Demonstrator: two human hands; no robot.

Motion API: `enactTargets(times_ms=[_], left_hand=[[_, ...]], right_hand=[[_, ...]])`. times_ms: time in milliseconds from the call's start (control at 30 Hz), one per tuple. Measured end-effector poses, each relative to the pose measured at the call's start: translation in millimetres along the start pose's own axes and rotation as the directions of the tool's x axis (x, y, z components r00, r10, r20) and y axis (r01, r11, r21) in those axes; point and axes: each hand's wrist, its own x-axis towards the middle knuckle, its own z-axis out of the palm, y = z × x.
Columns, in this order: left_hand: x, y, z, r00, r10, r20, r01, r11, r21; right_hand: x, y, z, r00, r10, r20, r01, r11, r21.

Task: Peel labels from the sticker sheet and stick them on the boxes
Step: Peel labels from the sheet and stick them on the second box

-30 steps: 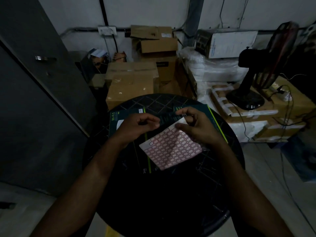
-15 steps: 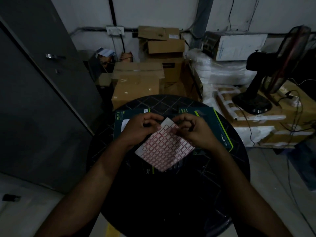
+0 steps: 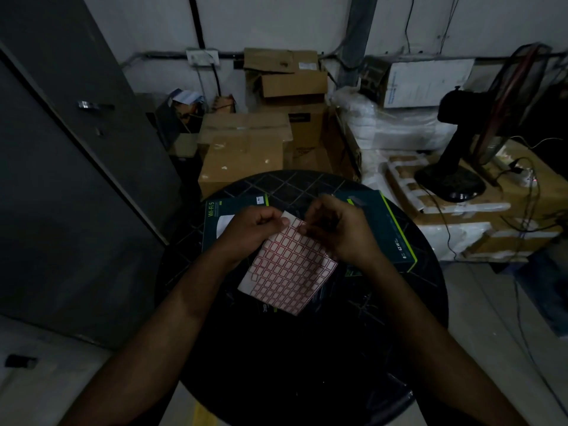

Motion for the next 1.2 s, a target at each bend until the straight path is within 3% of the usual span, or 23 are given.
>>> enactTargets(times_ms=[100, 367, 533, 633, 800, 1000, 1200], left_hand=[[-0.4, -1.2, 0.3, 1.000, 0.003, -0.004, -0.003, 1.000, -0.012], [-1.5, -1.4, 1.4, 0.999, 0.025, -0.034, -0.026, 0.999, -0.031], [-2.4, 1.7, 1.5, 1.000, 0.020, -0.023, -0.022, 0.996, -0.089], [-3.4, 1.4, 1.6, 0.999, 0.012, -0.053, -0.020, 0.988, -0.155], [1.4, -4.4, 0.0, 0.994, -0.006, -0.109, -0.015, 0.981, -0.194], [3.3, -7.1, 1.4, 0.982, -0.032, -0.185, -0.003, 0.982, -0.187], [-2.6, -5.4, -2.9, 0.996, -0.004, -0.093, -0.015, 0.980, -0.200]], right_hand=[[-0.5, -0.5, 1.9, 0.998, -0.067, 0.014, 0.068, 0.995, -0.066], [-1.2, -6.9, 9.2, 0.995, -0.087, -0.052, 0.072, 0.968, -0.242], [-2.0, -12.1, 15.9, 0.993, -0.059, -0.104, 0.039, 0.981, -0.188], [-0.9, -11.0, 14.1, 0.997, 0.000, -0.082, -0.007, 0.997, -0.076], [-2.6, -14.6, 18.2, 0.998, 0.050, -0.043, -0.051, 0.998, -0.032], [-0.6, -12.3, 27.0, 0.993, 0.018, -0.113, -0.032, 0.992, -0.122], [-1.6, -13.1, 23.6, 0.992, 0.002, -0.126, -0.027, 0.979, -0.200]])
